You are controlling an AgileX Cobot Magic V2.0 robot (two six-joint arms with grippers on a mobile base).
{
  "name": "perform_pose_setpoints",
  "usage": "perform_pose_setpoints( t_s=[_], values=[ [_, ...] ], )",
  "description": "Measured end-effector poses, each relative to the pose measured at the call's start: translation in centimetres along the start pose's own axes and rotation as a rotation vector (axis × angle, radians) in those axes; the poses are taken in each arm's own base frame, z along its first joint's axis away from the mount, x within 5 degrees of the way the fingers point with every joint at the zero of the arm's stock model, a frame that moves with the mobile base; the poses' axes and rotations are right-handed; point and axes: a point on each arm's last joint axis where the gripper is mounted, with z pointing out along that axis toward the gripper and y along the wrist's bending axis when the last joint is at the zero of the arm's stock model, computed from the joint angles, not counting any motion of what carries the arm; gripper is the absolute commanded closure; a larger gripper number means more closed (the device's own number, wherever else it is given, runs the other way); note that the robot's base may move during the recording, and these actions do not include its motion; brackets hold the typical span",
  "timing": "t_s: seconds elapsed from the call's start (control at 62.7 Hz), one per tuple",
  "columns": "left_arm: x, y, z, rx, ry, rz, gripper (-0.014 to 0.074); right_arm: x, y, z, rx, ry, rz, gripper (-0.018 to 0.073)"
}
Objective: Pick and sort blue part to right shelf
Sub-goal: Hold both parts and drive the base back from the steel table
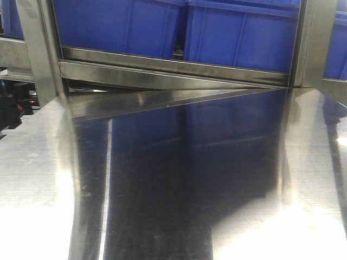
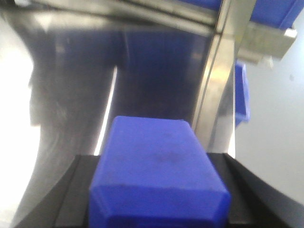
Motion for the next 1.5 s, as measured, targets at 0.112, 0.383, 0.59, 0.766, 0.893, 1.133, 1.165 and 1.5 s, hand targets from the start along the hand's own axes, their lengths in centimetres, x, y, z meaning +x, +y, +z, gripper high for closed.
perform_pose_setpoints(
  t_s=[0.112, 0.383, 0.59, 0.766, 0.893, 1.133, 1.165, 1.5],
  values=[
    [0.0, 0.0, 0.0, 0.000, 0.000, 0.000, 0.0275, 0.2, -0.1, -2.1, -0.002, -0.107, 0.000, 0.0365],
    [0.0, 0.0, 0.0, 0.000, 0.000, 0.000, 0.0275, 0.9, -0.3, -5.0, -0.006, -0.265, 0.008, 0.0365],
    [0.0, 0.0, 0.0, 0.000, 0.000, 0.000, 0.0275, 1.0, -0.4, -5.3, -0.006, -0.281, 0.008, 0.0365],
    [0.0, 0.0, 0.0, 0.000, 0.000, 0.000, 0.0275, 1.0, -0.4, -5.3, -0.006, -0.279, 0.008, 0.0365],
    [0.0, 0.0, 0.0, 0.000, 0.000, 0.000, 0.0275, 1.0, -0.4, -5.3, -0.006, -0.279, 0.008, 0.0365],
    [0.0, 0.0, 0.0, 0.000, 0.000, 0.000, 0.0275, 1.0, -0.4, -5.3, -0.006, -0.277, 0.008, 0.0365],
    [0.0, 0.0, 0.0, 0.000, 0.000, 0.000, 0.0275, 1.0, -0.4, -5.3, -0.006, -0.277, 0.008, 0.0365],
    [0.0, 0.0, 0.0, 0.000, 0.000, 0.000, 0.0275, 1.0, -0.4, -5.3, -0.005, -0.270, 0.008, 0.0365]
  ],
)
